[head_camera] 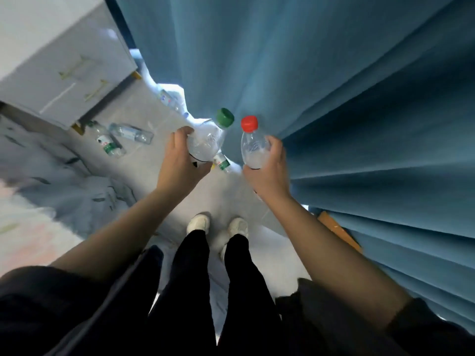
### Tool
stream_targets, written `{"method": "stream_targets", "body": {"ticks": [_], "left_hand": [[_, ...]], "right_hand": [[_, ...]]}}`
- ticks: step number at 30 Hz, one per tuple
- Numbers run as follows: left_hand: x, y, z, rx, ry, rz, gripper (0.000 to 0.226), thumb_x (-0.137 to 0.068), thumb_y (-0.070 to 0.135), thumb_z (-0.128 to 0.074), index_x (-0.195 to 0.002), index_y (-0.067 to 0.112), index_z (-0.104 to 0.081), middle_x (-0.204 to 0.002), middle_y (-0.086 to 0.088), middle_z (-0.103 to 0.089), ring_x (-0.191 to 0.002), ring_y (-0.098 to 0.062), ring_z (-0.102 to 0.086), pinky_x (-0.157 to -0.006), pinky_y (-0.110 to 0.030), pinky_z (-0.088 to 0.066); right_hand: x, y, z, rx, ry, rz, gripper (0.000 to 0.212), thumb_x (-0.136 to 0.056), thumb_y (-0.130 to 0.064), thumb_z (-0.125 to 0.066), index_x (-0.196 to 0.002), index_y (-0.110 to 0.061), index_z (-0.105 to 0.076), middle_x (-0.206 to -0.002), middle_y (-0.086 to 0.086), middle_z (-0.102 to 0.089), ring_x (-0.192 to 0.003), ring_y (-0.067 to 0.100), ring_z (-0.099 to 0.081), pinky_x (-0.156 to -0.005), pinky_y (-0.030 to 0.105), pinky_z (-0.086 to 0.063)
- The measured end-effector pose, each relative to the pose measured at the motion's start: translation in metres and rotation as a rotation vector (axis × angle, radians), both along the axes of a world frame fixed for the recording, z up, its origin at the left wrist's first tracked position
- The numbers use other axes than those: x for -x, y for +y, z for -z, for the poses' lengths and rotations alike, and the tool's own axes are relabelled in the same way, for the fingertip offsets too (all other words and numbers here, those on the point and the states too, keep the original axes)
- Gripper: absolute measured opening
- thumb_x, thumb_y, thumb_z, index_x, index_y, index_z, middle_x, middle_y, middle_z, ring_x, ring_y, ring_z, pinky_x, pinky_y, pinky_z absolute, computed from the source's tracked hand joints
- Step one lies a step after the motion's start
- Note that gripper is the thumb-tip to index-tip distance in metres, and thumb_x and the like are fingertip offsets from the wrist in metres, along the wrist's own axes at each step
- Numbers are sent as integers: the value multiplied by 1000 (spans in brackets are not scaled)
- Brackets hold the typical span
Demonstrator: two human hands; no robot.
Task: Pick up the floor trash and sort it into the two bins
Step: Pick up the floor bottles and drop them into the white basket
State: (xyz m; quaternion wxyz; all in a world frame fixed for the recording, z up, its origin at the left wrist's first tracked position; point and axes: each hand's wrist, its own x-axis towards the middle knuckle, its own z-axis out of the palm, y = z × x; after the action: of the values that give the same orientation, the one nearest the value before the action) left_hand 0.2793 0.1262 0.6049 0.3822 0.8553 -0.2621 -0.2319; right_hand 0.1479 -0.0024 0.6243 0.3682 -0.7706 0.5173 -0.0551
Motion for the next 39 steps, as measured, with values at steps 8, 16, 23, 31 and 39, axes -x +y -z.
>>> {"method": "stream_targets", "body": {"ticks": [8, 16, 23, 31, 39], "left_hand": [[40, -16, -163, 401, 35, 13, 63, -68, 17, -80, -110, 33, -36, -108, 3, -49, -94, -15, -57, -80, -35, -53], [155, -54, -226, 549, 94, 309, 65, -71, 13, -80, -115, 28, -35, -113, 7, -50, -95, -4, -56, -77, -5, -42], [291, -74, -251, 614, 147, 485, 67, -70, 17, -81, -117, 29, -35, -116, 9, -49, -97, 1, -54, -77, -2, -40], [417, -66, -248, 574, 195, 615, 70, -68, 18, -83, -115, 32, -34, -117, 6, -51, -101, -9, -54, -72, -4, -41], [496, -80, -250, 528, 192, 848, 71, -67, 19, -84, -119, 28, -36, -118, 4, -52, -104, -12, -54, -77, -7, -45]], "right_hand": [[58, 13, -159, 93, -486, 274, 74, -69, -15, -78, -129, -29, -37, -125, -5, -49, -109, 16, -54, -89, 30, -48], [184, 12, -232, 295, -657, 443, 71, -71, -18, -77, -124, -38, -34, -123, -6, -50, -109, 14, -55, -93, 37, -51], [332, 32, -247, 434, -615, 641, 71, -73, -22, -78, -123, -40, -31, -123, -9, -50, -111, 13, -53, -95, 40, -50], [456, 61, -246, 502, -602, 741, 72, -73, -22, -78, -124, -39, -30, -118, -10, -49, -108, 11, -54, -89, 31, -51], [539, 81, -237, 527, -611, 964, 73, -75, -18, -77, -127, -36, -29, -118, -9, -49, -110, 12, -54, -93, 32, -49]]}}
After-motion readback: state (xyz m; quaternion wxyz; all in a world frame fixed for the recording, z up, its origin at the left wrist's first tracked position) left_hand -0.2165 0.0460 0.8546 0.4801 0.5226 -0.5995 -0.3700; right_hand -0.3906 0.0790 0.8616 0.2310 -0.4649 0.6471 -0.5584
